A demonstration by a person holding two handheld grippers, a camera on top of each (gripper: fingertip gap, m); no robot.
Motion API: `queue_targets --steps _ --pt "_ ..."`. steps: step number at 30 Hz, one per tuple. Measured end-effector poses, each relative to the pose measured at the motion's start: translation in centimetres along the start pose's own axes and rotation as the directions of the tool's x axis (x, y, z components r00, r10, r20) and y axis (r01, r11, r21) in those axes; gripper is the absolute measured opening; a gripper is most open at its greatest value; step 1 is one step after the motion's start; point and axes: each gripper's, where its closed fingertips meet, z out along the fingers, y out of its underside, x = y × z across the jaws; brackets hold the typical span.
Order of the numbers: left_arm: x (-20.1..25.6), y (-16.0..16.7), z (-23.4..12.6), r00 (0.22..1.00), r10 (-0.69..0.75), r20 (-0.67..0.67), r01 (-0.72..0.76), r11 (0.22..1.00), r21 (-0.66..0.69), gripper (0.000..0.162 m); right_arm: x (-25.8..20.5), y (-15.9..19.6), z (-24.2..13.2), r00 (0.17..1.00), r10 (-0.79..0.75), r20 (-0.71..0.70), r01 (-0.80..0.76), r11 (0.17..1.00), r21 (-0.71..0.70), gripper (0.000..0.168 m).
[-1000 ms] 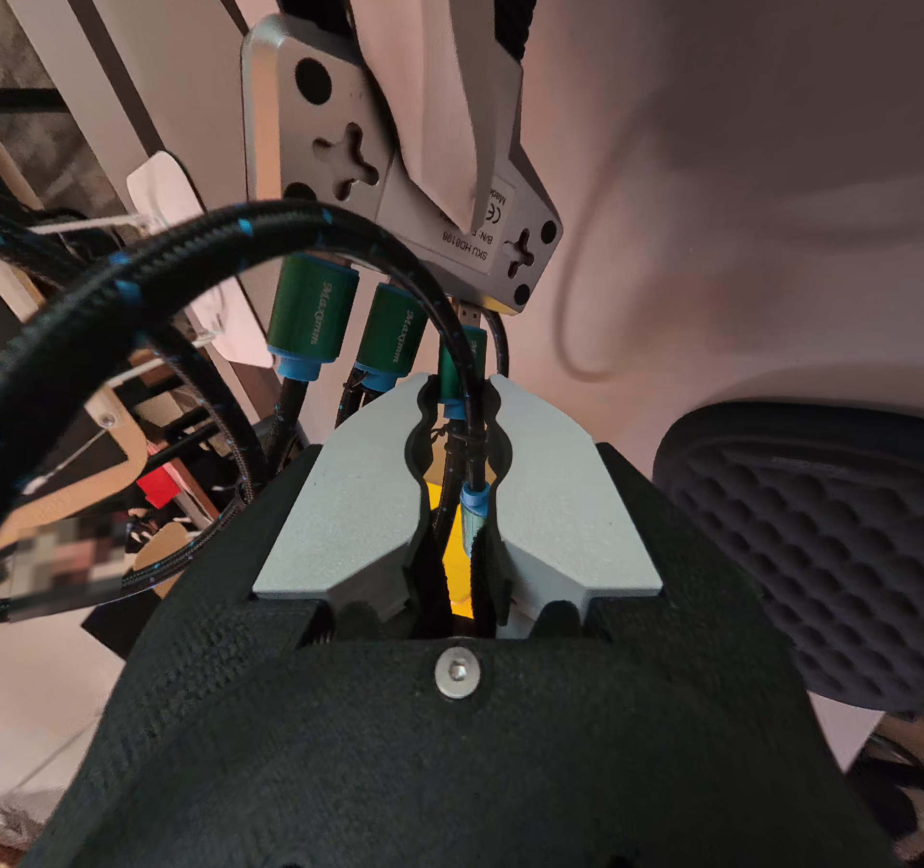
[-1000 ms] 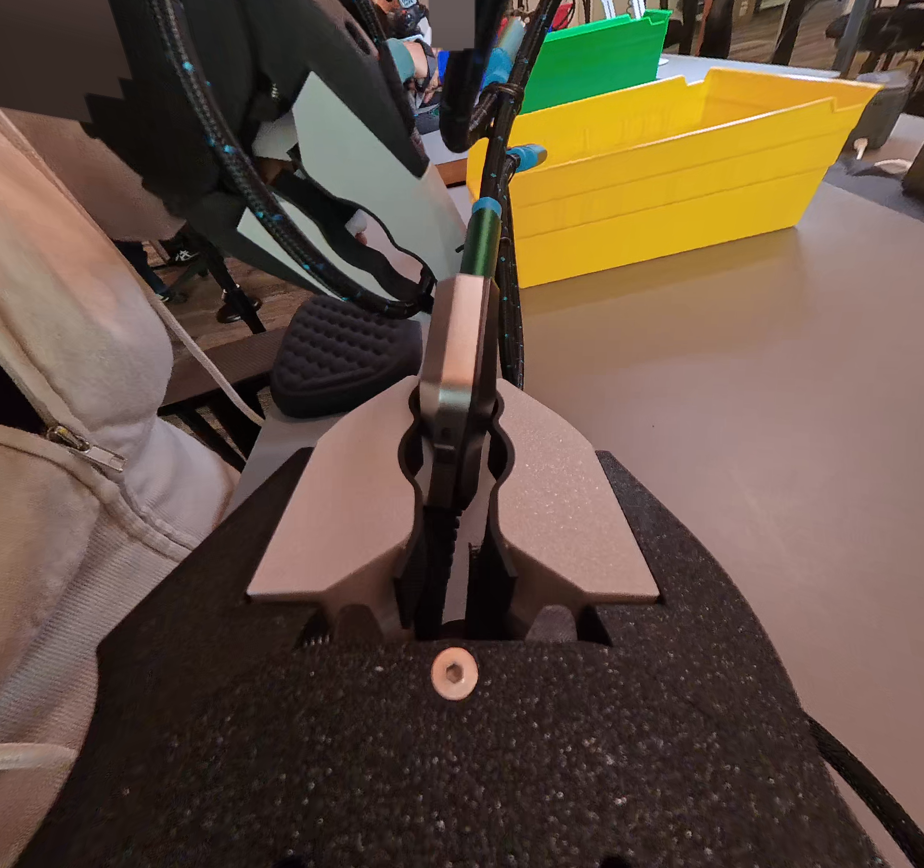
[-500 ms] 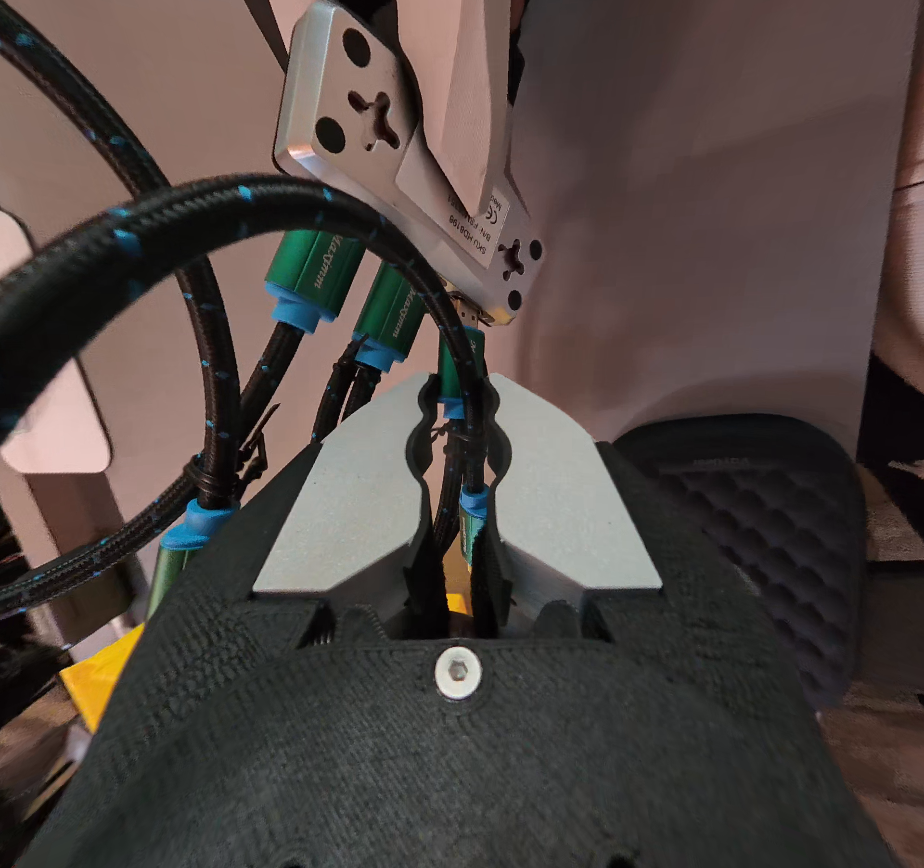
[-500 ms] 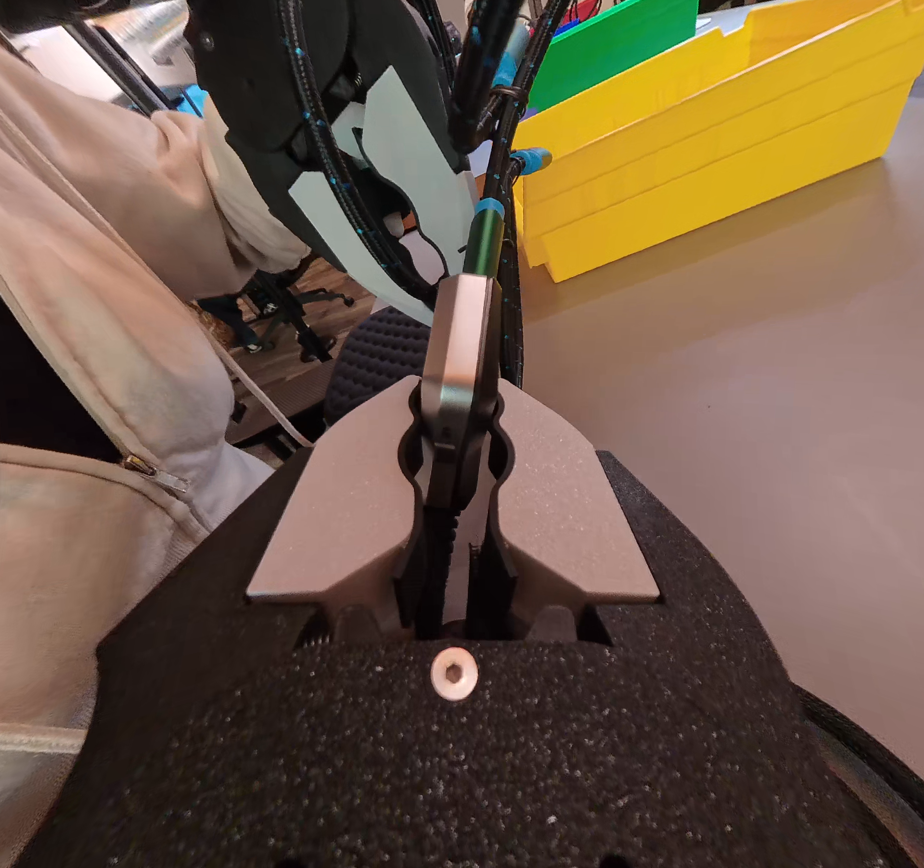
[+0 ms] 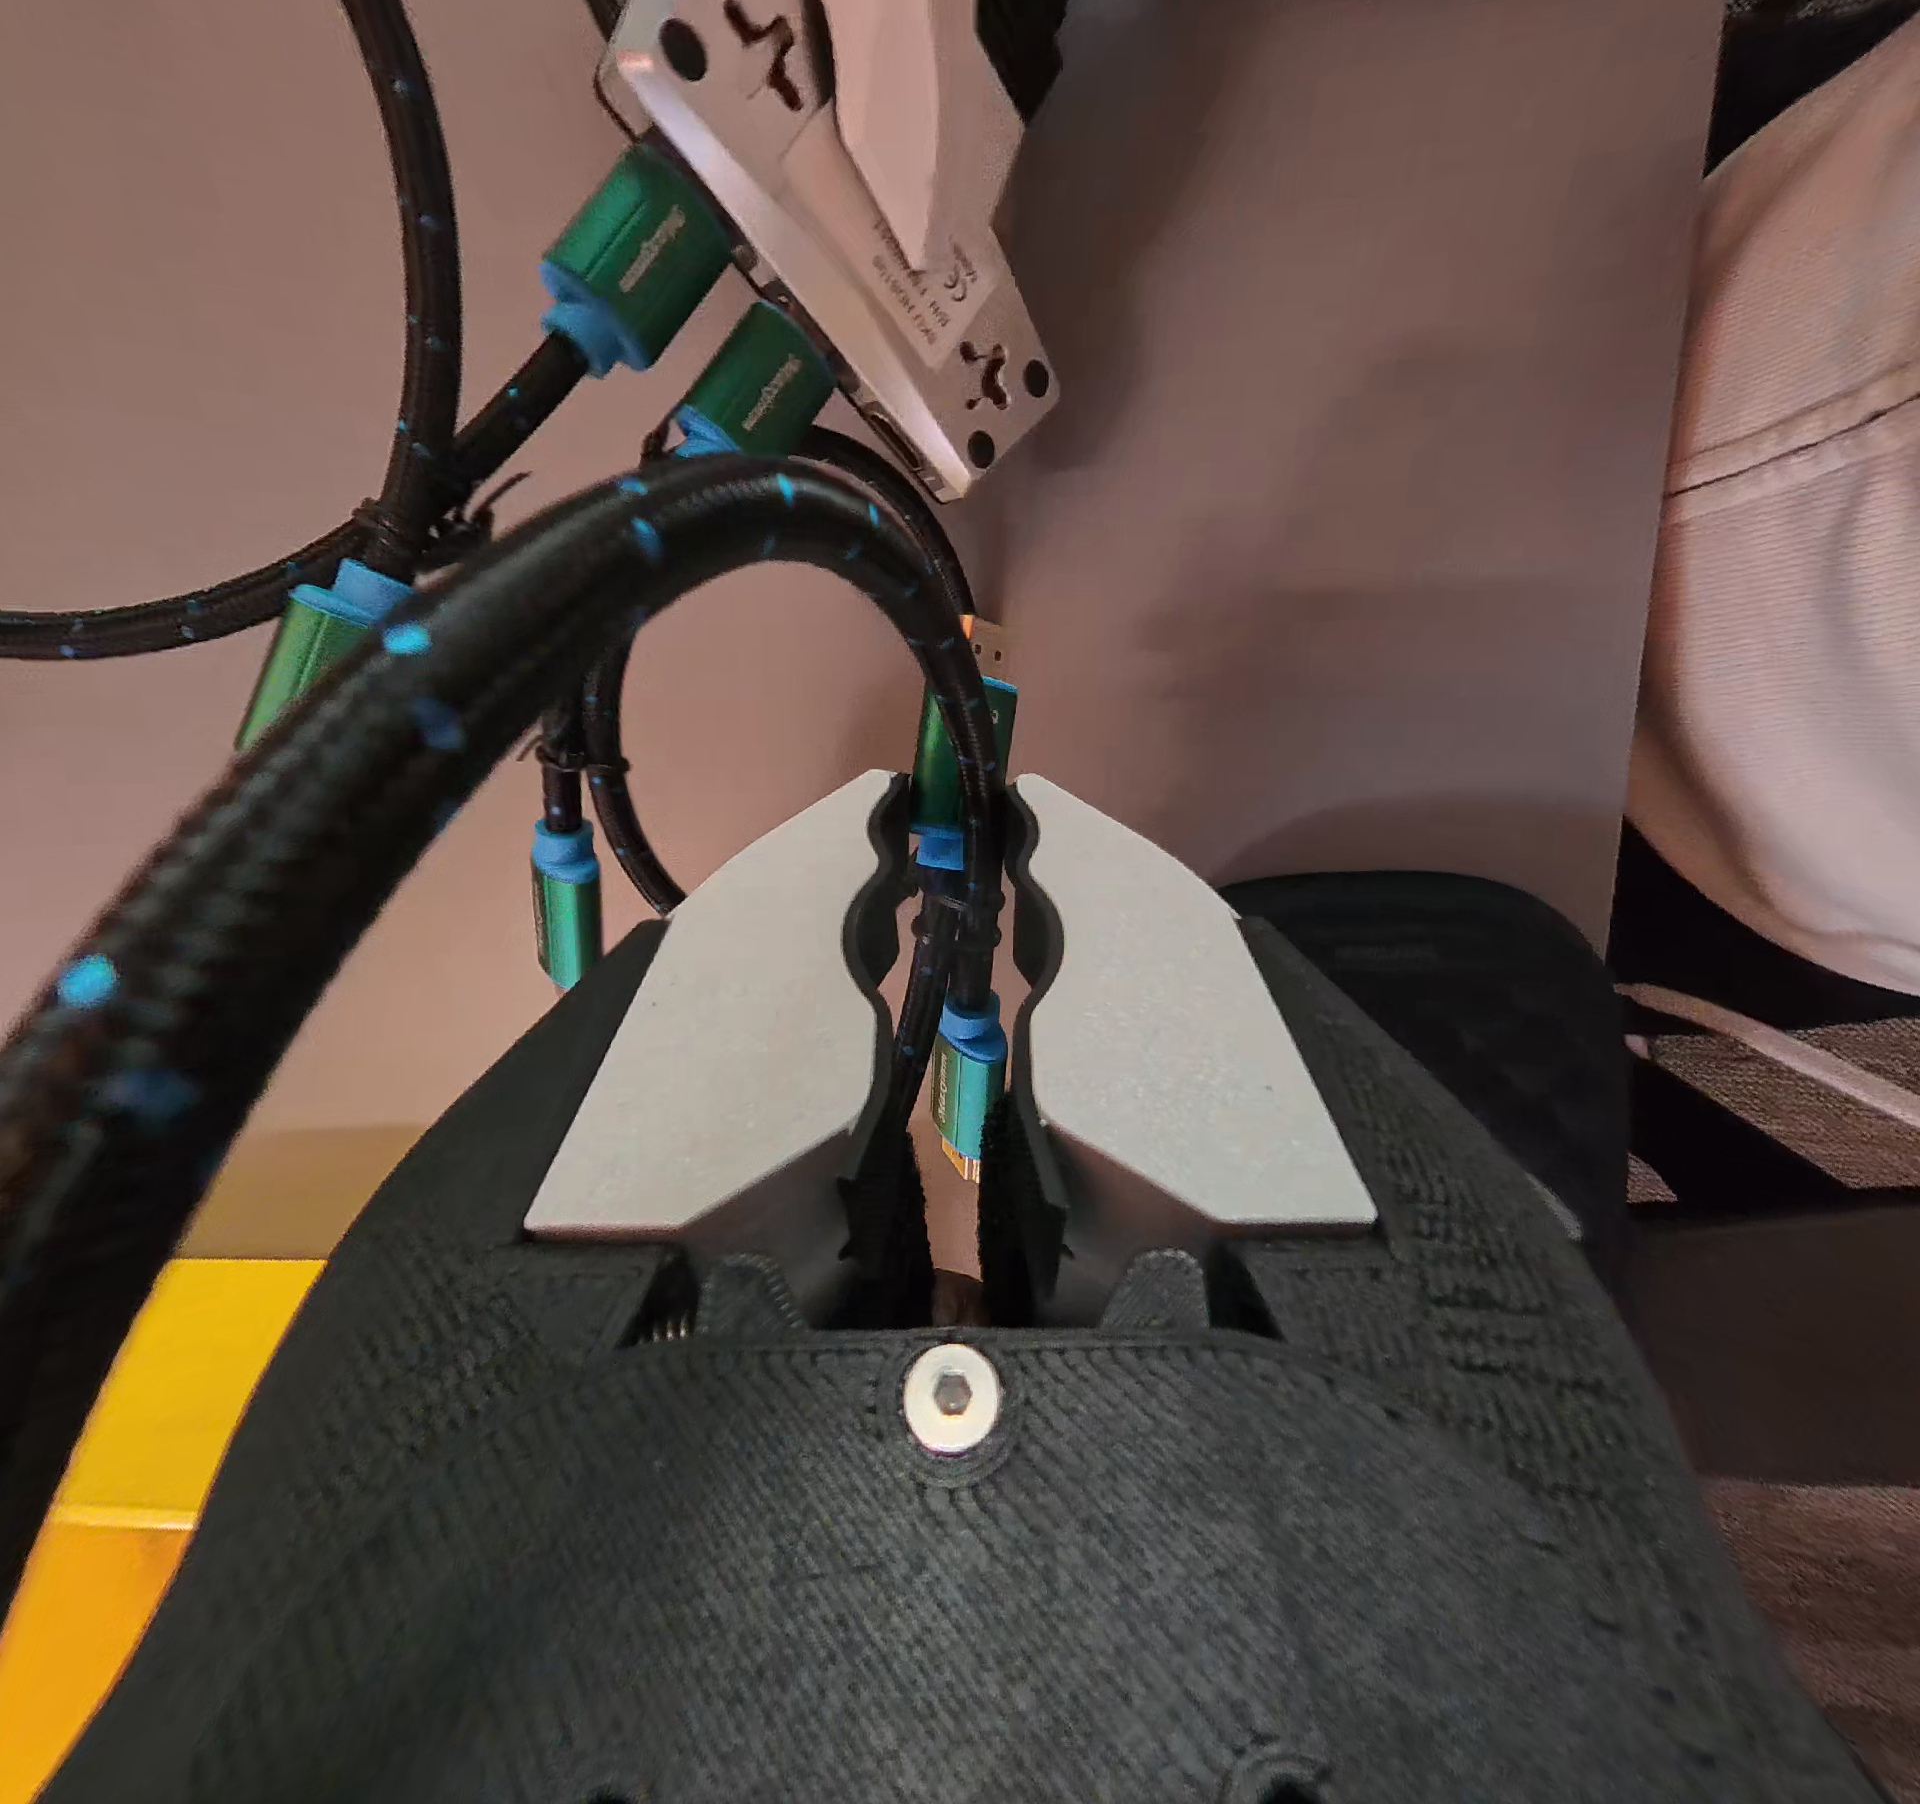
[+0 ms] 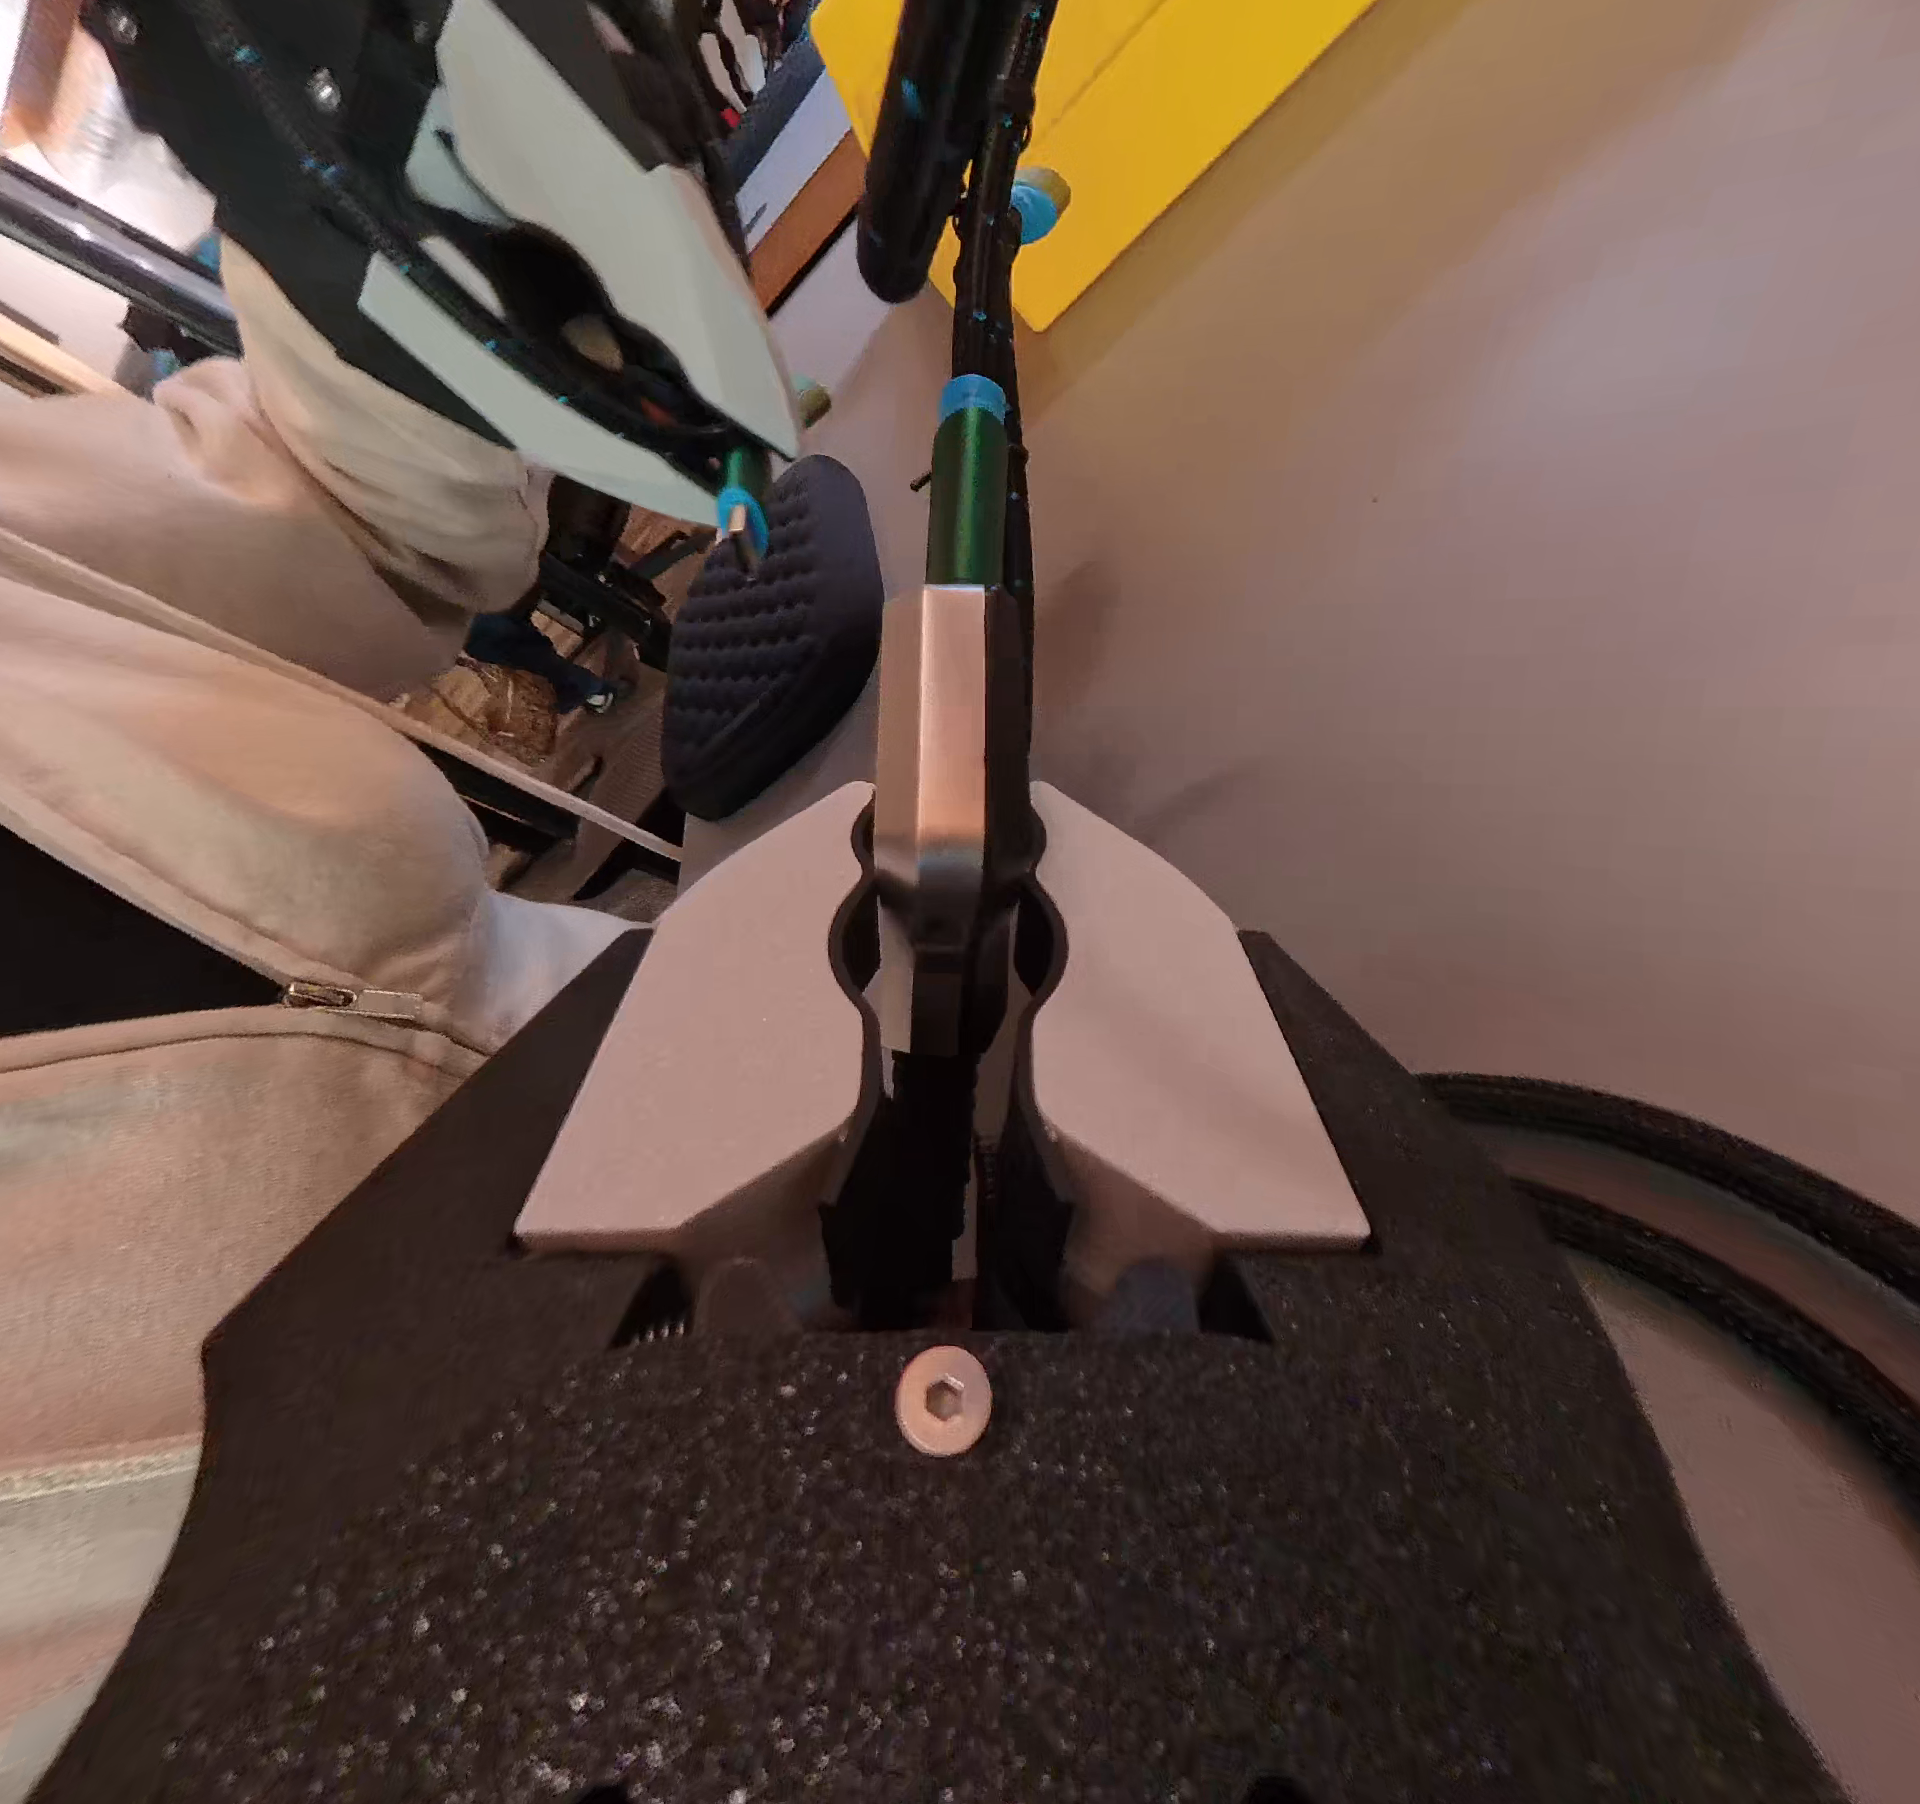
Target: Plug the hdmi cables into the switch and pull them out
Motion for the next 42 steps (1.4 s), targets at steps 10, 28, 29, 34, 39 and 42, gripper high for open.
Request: queue_targets --steps 10,28,29,34,39,42 --pt "0.3 -1.1 0.2 0.982 -0.130 -0.135 0.141 0.987 0.077 0.017 4.1 1.5 -3.4 0.839 -0.252 -0.482 0.166 0.963 -0.214 0.086" --pt "1.7 -3.9 0.2 0.919 -0.156 -0.363 0.201 0.975 0.091 0.017 -6.0 -3.1 3.8 0.311 -0.901 -0.301 0.853 0.404 -0.329 0.021" --pt "1.6 -4.1 0.0 0.921 -0.150 -0.358 0.199 0.974 0.105 0.018 -6.2 -3.3 3.6 0.315 -0.897 -0.311 0.860 0.408 -0.306 0.020" --pt "1.0 -5.8 -3.6 0.944 -0.149 -0.293 0.229 0.938 0.259 0.039 -7.3 -5.8 1.3 0.471 -0.775 -0.421 0.846 0.532 -0.034 0.020" --pt "1.9 -6.0 -6.4 0.993 -0.074 -0.094 0.099 0.946 0.307 0.043 -9.3 -7.2 1.5 0.452 -0.787 -0.420 0.879 0.474 0.057 0.020" --pt "2.0 -4.3 -5.7 0.996 -0.074 -0.056 0.082 0.983 0.164 0.044 -8.9 -6.8 3.0 0.233 -0.880 -0.415 0.922 0.335 -0.193 0.020"
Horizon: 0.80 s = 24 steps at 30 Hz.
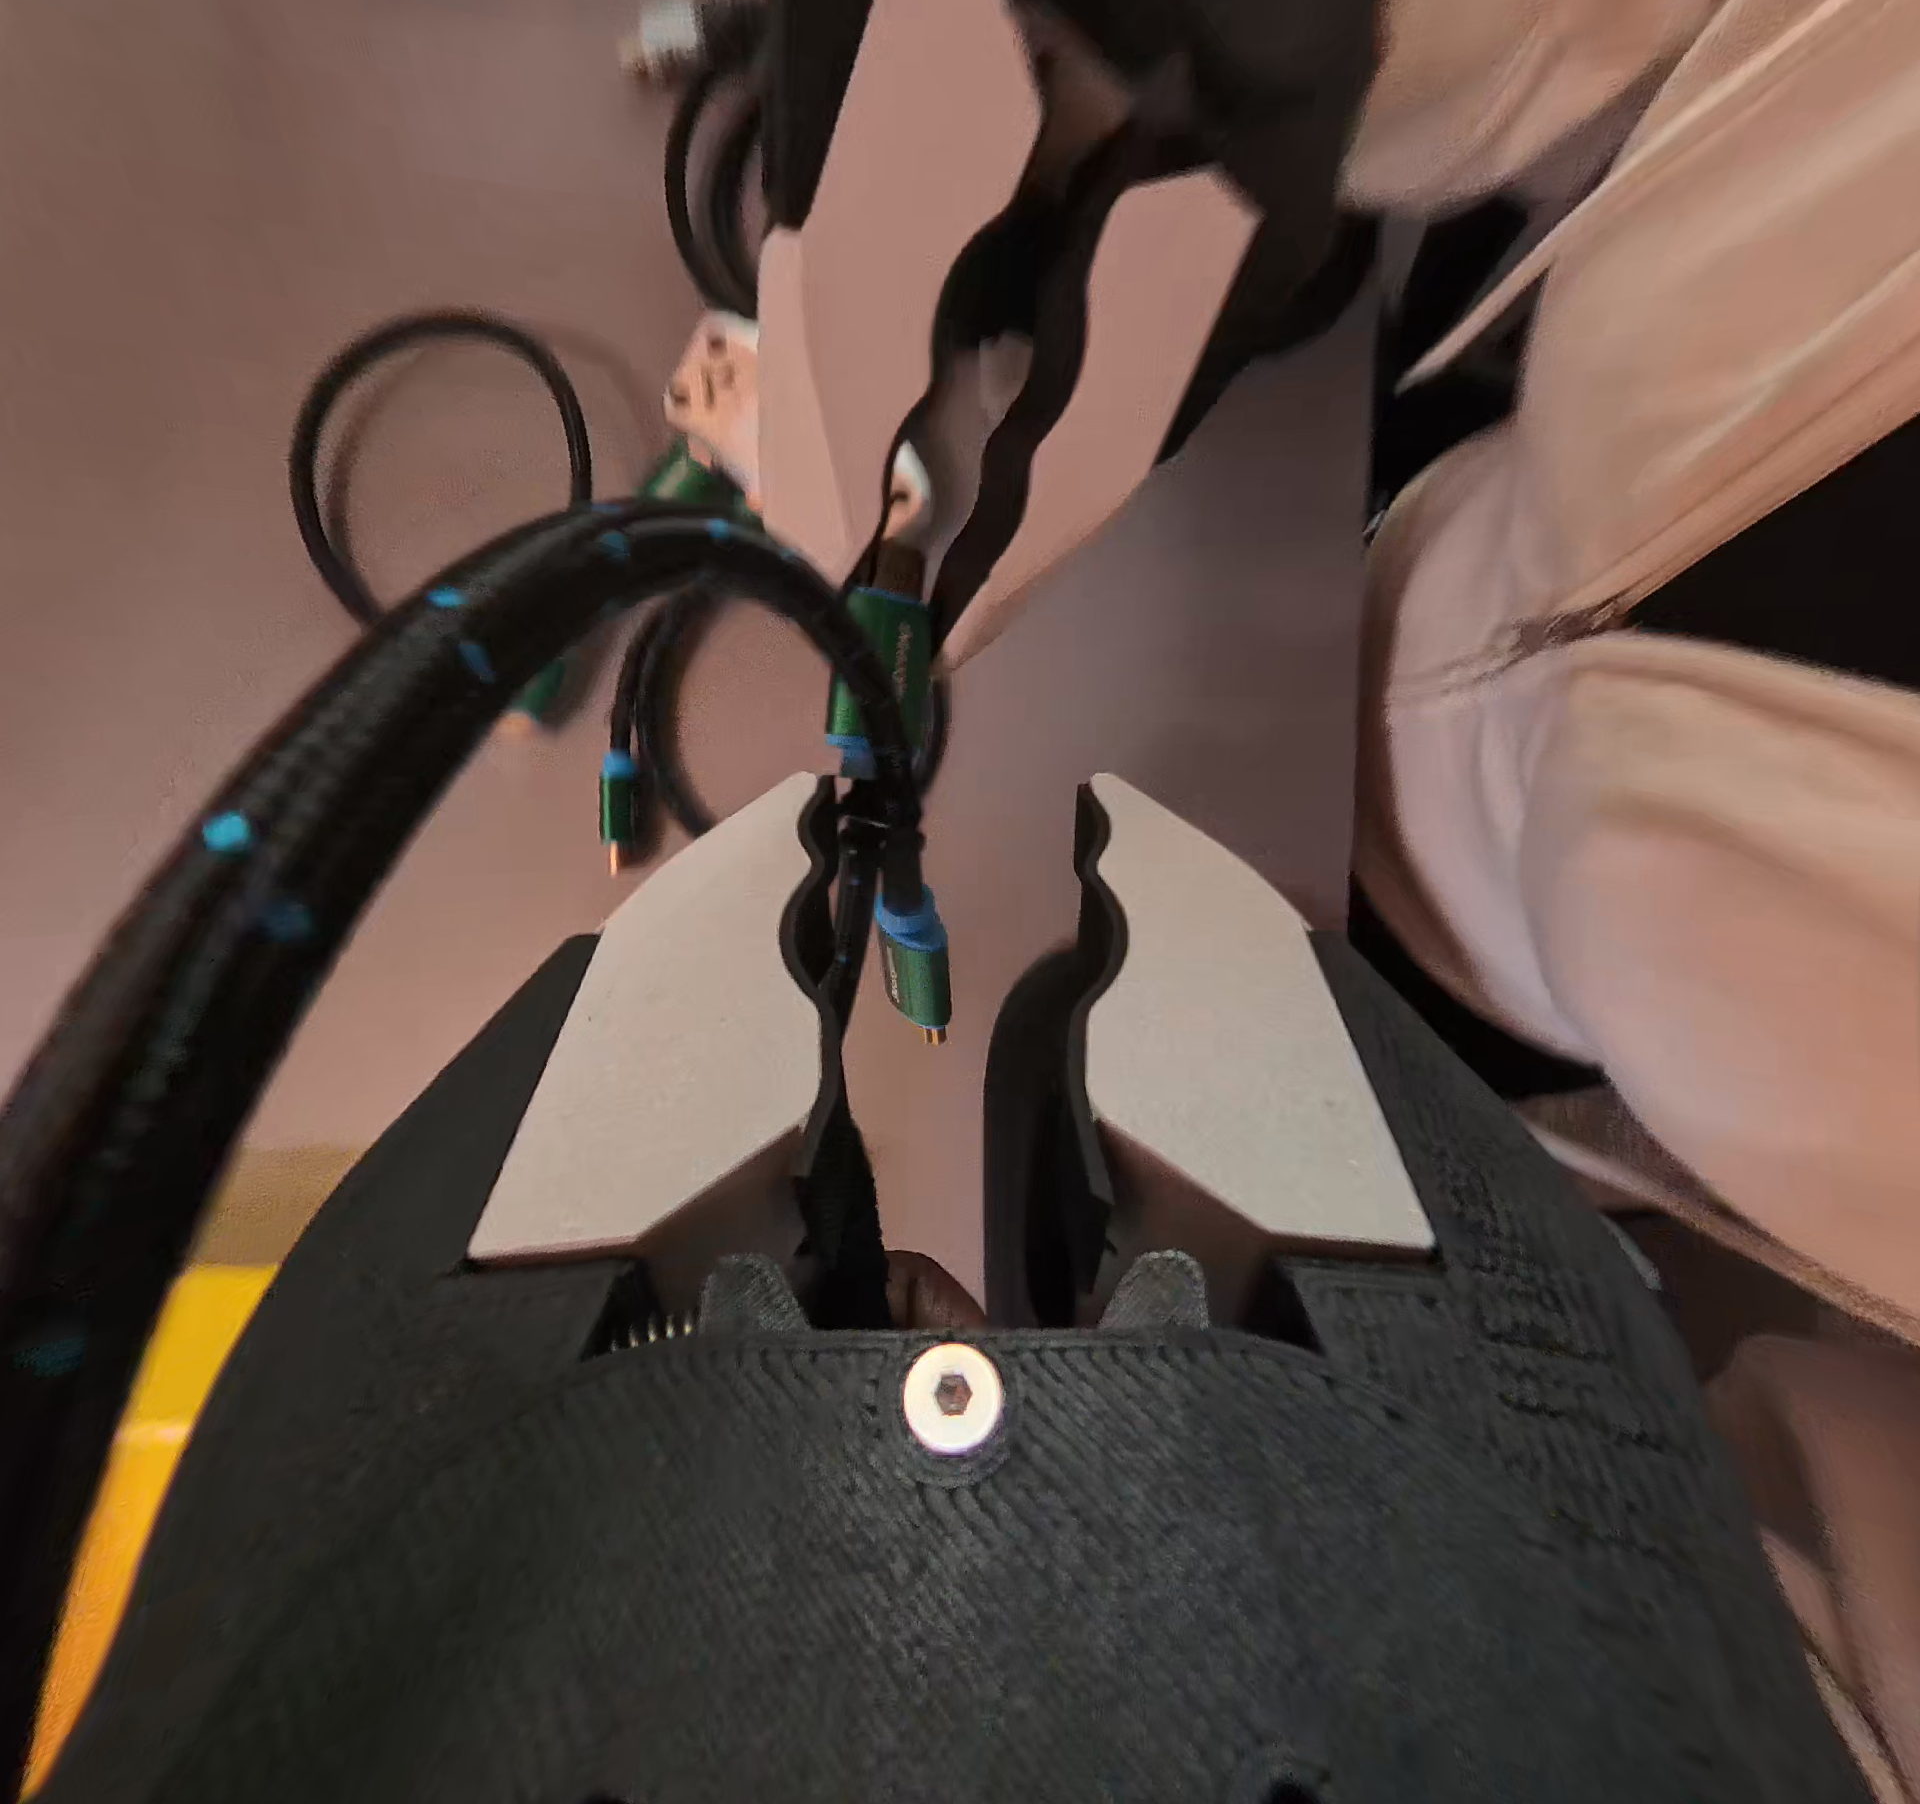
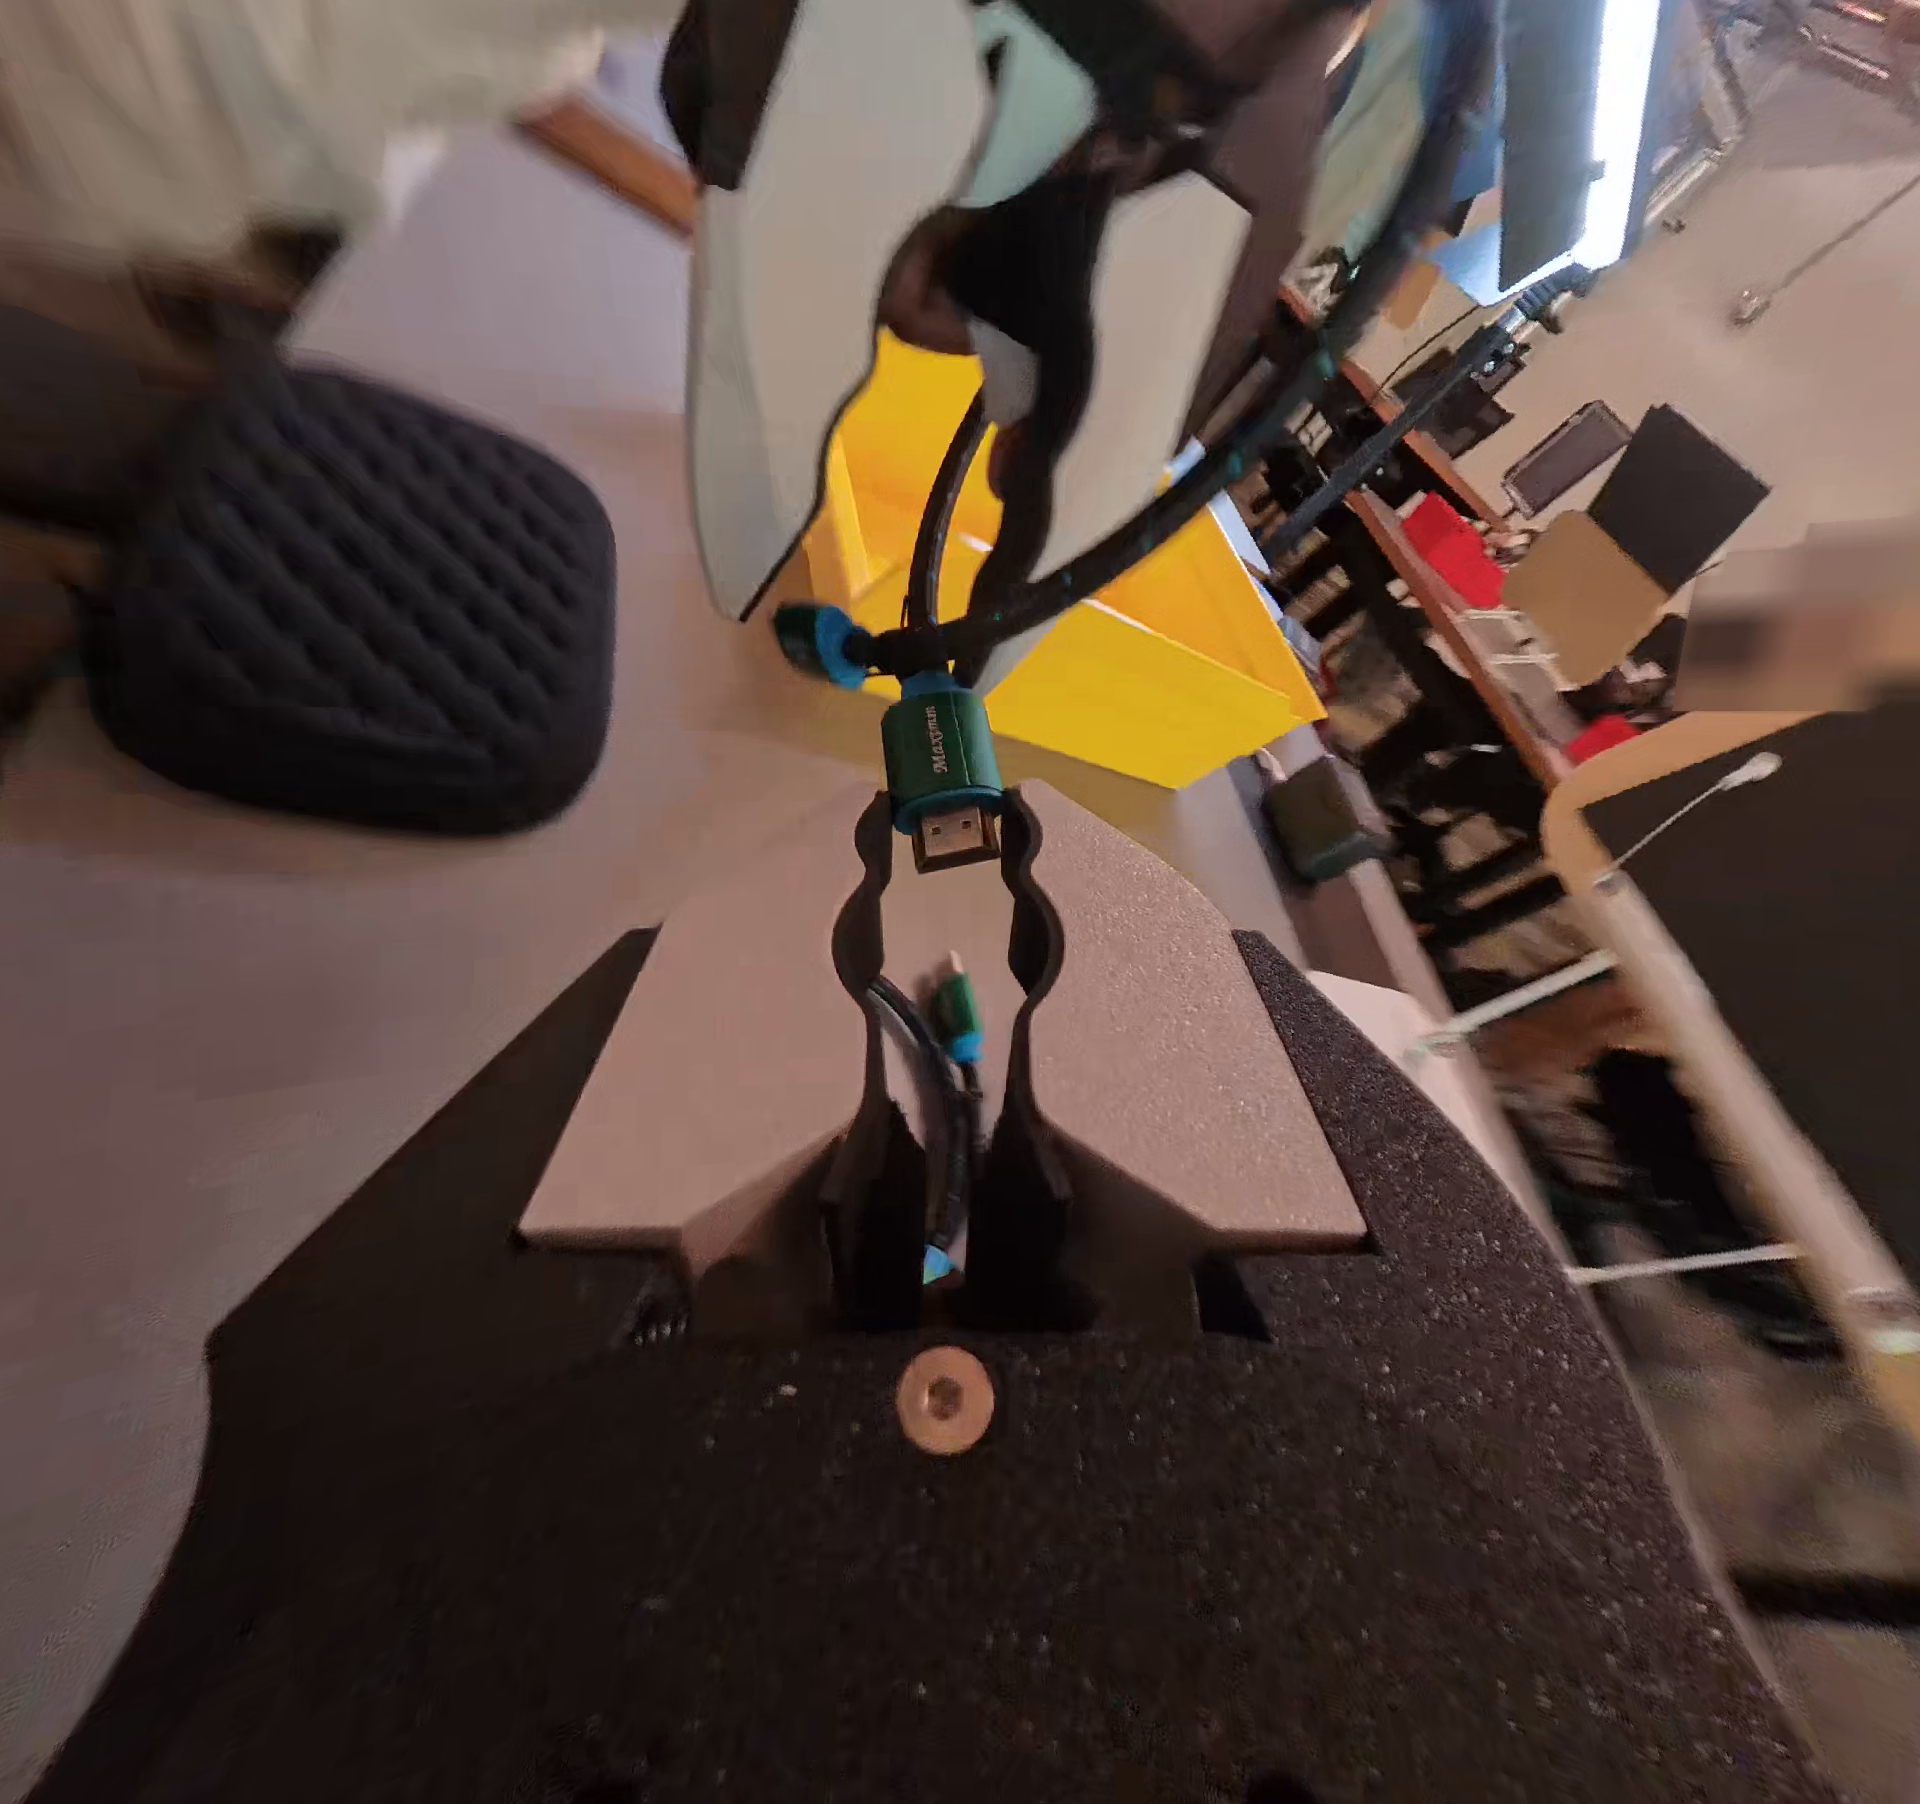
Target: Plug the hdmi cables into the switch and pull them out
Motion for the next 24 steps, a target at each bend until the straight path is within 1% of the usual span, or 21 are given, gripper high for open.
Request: queue_targets --steps 1,3,4,6,8,9,10,11,12,13,14,15,16,17,18,19,20,21,22,23,24 --pt "-0.2 0.9 0.4 1.000 0.002 0.015 -0.001 0.997 -0.073 0.045 -0.3 0.0 0.4 0.998 -0.064 0.003 0.064 0.997 -0.054 0.020" --pt "-0.6 2.5 1.2 0.998 0.033 0.056 -0.020 0.978 -0.206 0.048 -0.7 0.5 1.4 0.997 -0.072 0.017 0.074 0.985 -0.155 0.020" --pt "-0.8 3.2 1.5 0.994 0.080 0.079 -0.056 0.960 -0.274 0.052 -0.8 0.7 1.9 1.000 -0.015 0.016 0.017 0.986 -0.163 0.019" --pt "-1.7 4.3 1.7 0.961 0.233 0.150 -0.162 0.912 -0.378 0.053 -1.0 1.6 2.6 0.984 0.174 0.028 -0.166 0.968 -0.188 0.019" --pt "-3.1 3.6 1.1 0.889 0.365 0.276 -0.245 0.889 -0.387 0.053 -0.9 2.9 3.0 0.942 0.336 0.014 -0.326 0.921 -0.212 0.020" --pt "-3.5 2.7 0.7 0.850 0.407 0.334 -0.293 0.892 -0.344 0.053 -1.0 3.3 3.1 0.917 0.399 0.012 -0.388 0.898 -0.205 0.020" --pt "-3.8 1.7 0.3 0.815 0.419 0.399 -0.331 0.903 -0.273 0.052 -1.1 3.4 3.2 0.888 0.459 0.020 -0.448 0.876 -0.178 0.020" --pt "-4.3 0.7 -0.5 0.783 0.393 0.483 -0.349 0.919 -0.182 0.050 -0.9 3.3 3.0 0.854 0.520 0.033 -0.511 0.848 -0.138 0.019" --pt "-4.8 -0.2 -1.7 0.753 0.326 0.571 -0.348 0.935 -0.073 0.049 -0.6 3.1 2.7 0.816 0.576 0.049 -0.571 0.816 -0.086 0.018" --pt "-5.0 -0.9 -3.1 0.736 0.222 0.639 -0.339 0.939 0.064 0.048 0.1 2.9 2.1 0.776 0.628 0.064 -0.627 0.778 -0.023 0.018" --pt "-4.5 -1.8 -4.5 0.746 0.097 0.659 -0.329 0.914 0.239 0.047 1.0 2.6 1.4 0.731 0.677 0.091 -0.682 0.730 0.051 0.018" --pt "-3.3 -2.7 -5.6 0.792 -0.022 0.610 -0.315 0.841 0.440 0.039 2.0 2.2 0.6 0.683 0.721 0.121 -0.731 0.670 0.132 0.017" --pt "-1.4 -3.5 -6.5 0.863 -0.107 0.495 -0.275 0.721 0.636 0.031 3.0 1.8 -0.3 0.640 0.751 0.161 -0.766 0.609 0.203 0.000" --pt "0.5 -4.1 -7.1 0.932 -0.151 0.329 -0.186 0.580 0.793 0.028 4.0 1.4 -1.1 0.605 0.771 0.199 -0.790 0.548 0.276 0.000" --pt "2.3 -4.4 -7.2 0.980 -0.150 0.132 -0.051 0.449 0.892 0.028 4.7 1.0 -1.7 0.573 0.784 0.240 -0.808 0.491 0.326 0.000" --pt "3.9 -4.8 -6.9 0.991 -0.119 -0.066 0.103 0.341 0.934 0.028 5.2 1.0 -1.9 0.543 0.798 0.261 -0.825 0.448 0.344 0.000" --pt "4.8 -5.1 -5.9 0.968 -0.097 -0.232 0.250 0.271 0.929 0.030 5.5 1.3 -1.8 0.524 0.812 0.257 -0.837 0.434 0.333 0.000" --pt "5.2 -5.2 -4.2 0.936 -0.106 -0.334 0.351 0.255 0.901 0.032 5.4 1.9 -1.5 0.526 0.818 0.234 -0.838 0.451 0.308 0.000" --pt "4.9 -4.9 -2.4 0.918 -0.147 -0.368 0.395 0.270 0.878 0.032 5.3 2.5 -1.3 0.537 0.818 0.206 -0.834 0.479 0.273 0.002" --pt "4.1 -4.2 -1.2 0.909 -0.216 -0.357 0.407 0.270 0.873 0.031 5.1 3.1 -1.4 0.553 0.814 0.179 -0.827 0.510 0.234 0.004" --pt "3.1 -3.3 -1.1 0.901 -0.278 -0.335 0.402 0.240 0.884 0.031 4.8 3.6 -1.7 0.573 0.804 0.159 -0.817 0.545 0.190 0.007"
